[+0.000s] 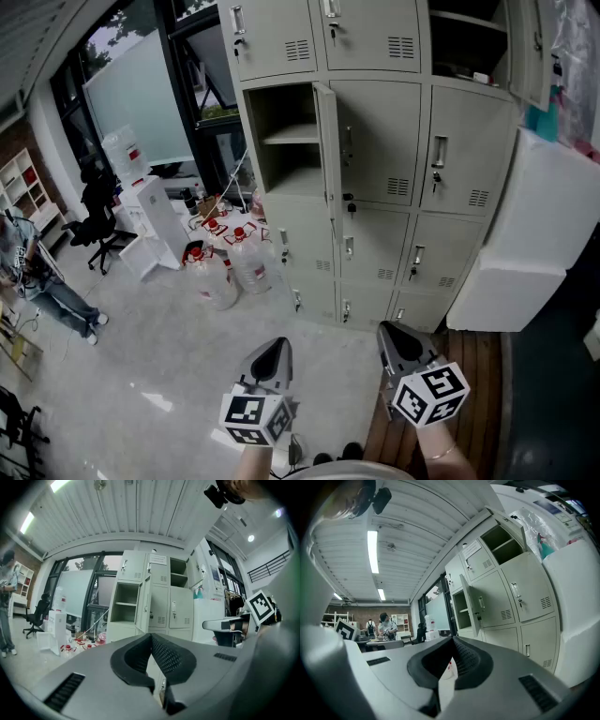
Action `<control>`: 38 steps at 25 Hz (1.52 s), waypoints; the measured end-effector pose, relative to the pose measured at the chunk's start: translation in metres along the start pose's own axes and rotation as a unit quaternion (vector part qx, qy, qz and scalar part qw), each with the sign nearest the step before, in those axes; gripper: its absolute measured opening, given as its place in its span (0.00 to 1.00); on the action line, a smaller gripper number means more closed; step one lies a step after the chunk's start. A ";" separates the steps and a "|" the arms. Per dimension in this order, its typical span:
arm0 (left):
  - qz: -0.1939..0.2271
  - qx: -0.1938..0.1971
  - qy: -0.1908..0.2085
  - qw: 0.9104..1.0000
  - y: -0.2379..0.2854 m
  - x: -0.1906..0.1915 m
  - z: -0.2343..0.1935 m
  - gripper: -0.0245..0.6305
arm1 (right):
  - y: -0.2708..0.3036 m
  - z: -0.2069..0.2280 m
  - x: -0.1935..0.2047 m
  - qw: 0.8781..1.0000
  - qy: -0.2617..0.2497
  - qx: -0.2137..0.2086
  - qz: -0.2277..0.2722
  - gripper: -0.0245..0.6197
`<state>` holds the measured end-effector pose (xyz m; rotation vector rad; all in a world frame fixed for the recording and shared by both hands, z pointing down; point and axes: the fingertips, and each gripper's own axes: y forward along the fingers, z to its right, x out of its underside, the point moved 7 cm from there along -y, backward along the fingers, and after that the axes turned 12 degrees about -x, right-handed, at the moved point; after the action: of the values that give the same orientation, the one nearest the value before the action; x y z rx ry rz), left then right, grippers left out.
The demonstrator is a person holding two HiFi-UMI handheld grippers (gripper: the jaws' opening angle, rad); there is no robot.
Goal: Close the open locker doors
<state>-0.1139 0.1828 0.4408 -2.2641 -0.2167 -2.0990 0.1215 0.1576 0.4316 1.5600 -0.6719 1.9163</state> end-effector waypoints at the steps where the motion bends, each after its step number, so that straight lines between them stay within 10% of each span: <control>1: 0.001 -0.002 0.000 1.000 0.002 -0.001 0.001 0.07 | 0.001 0.003 -0.002 1.000 -0.002 -0.003 0.000 0.03; 21: 0.046 -0.045 0.017 0.998 0.052 -0.047 0.000 0.07 | 0.035 0.067 -0.047 0.998 0.003 -0.046 0.053 0.20; 38: 0.107 -0.024 0.030 0.994 0.193 -0.116 -0.083 0.07 | 0.191 0.108 -0.140 0.987 -0.084 -0.052 0.123 0.26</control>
<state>-0.1783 -0.0270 0.3438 -2.1366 0.0763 -2.0759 0.0835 -0.0700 0.3097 1.6471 -1.0645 1.9002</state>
